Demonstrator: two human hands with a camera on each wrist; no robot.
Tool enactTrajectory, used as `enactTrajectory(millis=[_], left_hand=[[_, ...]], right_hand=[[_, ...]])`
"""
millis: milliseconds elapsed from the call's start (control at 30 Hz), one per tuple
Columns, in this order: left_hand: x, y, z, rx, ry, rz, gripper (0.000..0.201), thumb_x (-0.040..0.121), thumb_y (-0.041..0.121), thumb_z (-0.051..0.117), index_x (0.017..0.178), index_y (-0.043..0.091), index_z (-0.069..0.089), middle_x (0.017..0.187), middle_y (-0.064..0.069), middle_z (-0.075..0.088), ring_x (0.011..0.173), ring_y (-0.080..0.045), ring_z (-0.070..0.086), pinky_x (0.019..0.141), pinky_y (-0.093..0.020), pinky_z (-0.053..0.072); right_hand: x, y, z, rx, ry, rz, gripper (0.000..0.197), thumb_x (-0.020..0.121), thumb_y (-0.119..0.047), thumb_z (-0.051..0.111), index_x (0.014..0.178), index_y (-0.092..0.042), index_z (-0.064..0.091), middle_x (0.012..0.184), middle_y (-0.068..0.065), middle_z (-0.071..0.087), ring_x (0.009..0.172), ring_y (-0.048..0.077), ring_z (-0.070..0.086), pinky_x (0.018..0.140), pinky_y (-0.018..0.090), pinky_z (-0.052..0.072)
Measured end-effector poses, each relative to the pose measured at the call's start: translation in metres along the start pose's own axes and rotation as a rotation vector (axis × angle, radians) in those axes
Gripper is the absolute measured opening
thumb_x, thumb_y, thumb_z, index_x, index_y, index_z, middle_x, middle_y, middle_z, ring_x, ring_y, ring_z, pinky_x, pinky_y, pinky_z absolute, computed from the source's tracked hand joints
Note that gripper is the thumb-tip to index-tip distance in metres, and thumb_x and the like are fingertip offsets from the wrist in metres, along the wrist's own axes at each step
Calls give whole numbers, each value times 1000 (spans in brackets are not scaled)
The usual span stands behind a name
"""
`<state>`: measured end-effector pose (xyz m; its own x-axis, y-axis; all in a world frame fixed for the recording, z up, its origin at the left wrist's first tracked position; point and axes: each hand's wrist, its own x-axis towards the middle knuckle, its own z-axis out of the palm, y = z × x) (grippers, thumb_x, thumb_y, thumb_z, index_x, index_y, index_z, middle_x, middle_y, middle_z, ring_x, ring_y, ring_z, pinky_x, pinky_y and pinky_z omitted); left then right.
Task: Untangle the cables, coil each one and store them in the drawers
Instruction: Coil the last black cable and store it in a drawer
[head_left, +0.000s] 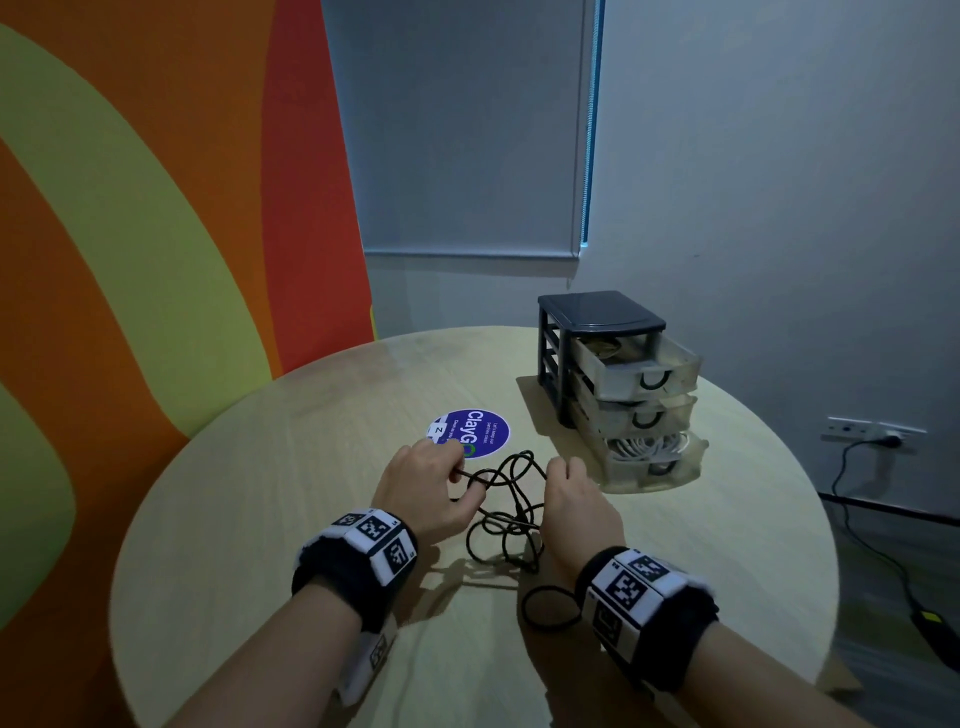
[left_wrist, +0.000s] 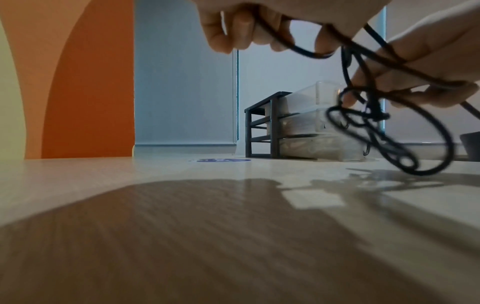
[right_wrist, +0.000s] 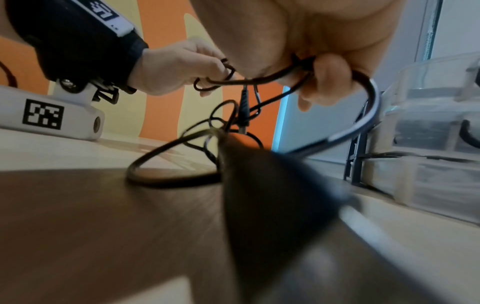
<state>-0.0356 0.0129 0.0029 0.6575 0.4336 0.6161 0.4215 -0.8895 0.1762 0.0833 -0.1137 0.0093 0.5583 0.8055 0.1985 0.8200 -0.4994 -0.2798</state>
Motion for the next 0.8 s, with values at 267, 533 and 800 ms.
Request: enactTrajectory(millis=[267,533,800], left_hand=[[-4,7,-1,-42,61,107,22,71,41,50,66,23,38,58,13,35,49,-6,31,49,-6,15],[1,18,10,-17,-34,114,20,80,12,44,100,15,47,85,-8,56,52,-21,53,42,-21,36],[6,17,12,85,38,-117,53,58,-19,64,105,5,61,109,-20,55,81,-34,61,64,-40,48]], right_hand=[[1,2,4,116,70,-124,63,85,8,41,143,-5,19,126,9,38,110,23,44,86,26,38],[12,6,23,126,321,-510,43,51,9,63,92,-5,63,76,6,57,59,24,55,44,32,50],[-3,-3,22,21,212,-313,21,86,-18,64,98,-11,48,86,4,55,48,23,42,37,21,11]])
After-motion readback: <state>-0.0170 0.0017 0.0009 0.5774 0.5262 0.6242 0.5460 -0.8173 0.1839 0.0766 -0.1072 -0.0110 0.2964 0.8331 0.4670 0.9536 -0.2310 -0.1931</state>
